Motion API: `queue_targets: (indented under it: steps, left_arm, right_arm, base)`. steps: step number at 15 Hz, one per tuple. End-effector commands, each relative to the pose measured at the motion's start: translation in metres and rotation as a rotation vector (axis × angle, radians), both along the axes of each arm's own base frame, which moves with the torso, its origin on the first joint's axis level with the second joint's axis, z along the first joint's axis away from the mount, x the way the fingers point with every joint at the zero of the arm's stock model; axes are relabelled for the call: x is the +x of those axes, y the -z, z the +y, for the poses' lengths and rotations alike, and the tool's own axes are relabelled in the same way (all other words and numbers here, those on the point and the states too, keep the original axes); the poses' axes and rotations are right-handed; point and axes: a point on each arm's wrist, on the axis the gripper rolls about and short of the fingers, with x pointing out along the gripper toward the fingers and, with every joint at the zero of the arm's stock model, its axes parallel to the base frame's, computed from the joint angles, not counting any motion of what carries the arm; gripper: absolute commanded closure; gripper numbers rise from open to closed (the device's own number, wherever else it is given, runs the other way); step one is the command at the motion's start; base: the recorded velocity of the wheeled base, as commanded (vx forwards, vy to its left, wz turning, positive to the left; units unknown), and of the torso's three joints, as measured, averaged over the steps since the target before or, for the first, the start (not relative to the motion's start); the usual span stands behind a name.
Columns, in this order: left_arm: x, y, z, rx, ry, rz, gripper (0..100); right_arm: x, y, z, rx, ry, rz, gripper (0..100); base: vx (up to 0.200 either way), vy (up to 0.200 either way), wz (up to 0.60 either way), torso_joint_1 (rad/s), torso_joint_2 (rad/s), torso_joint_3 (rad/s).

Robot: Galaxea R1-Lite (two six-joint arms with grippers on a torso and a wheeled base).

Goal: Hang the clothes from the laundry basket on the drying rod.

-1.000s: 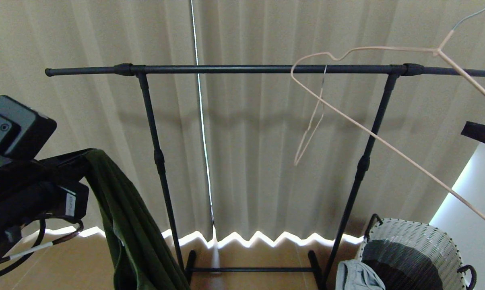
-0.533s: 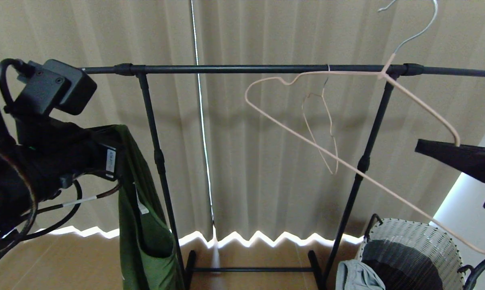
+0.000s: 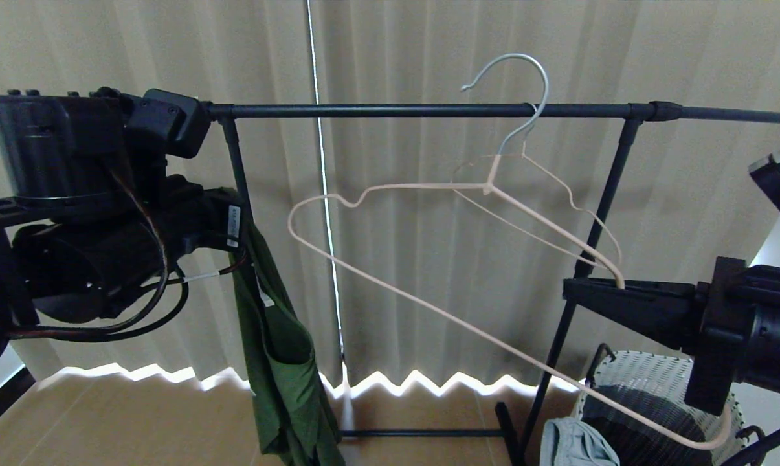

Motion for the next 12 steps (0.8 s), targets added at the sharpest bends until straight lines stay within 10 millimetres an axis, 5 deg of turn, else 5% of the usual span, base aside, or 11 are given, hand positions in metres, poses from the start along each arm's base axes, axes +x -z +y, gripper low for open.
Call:
queue_targets:
  steps: [1,12]
  left_arm:
    - [0.008,-0.001,-0.004,-0.002,-0.002,0.006,100]
    - [0.013,-0.003,-0.007,-0.031,-0.015,0.002,100]
  right_arm:
    - [0.011,0.01,0.017,-0.023,-0.036,0.026,100]
    - [0.016,0.016,0.038,-0.019,-0.079,0.018,100]
  base:
    - [0.0,0.0,0.0,0.0,0.0,0.0]
    - [0.0,0.0,0.0,0.0,0.0,0.0]
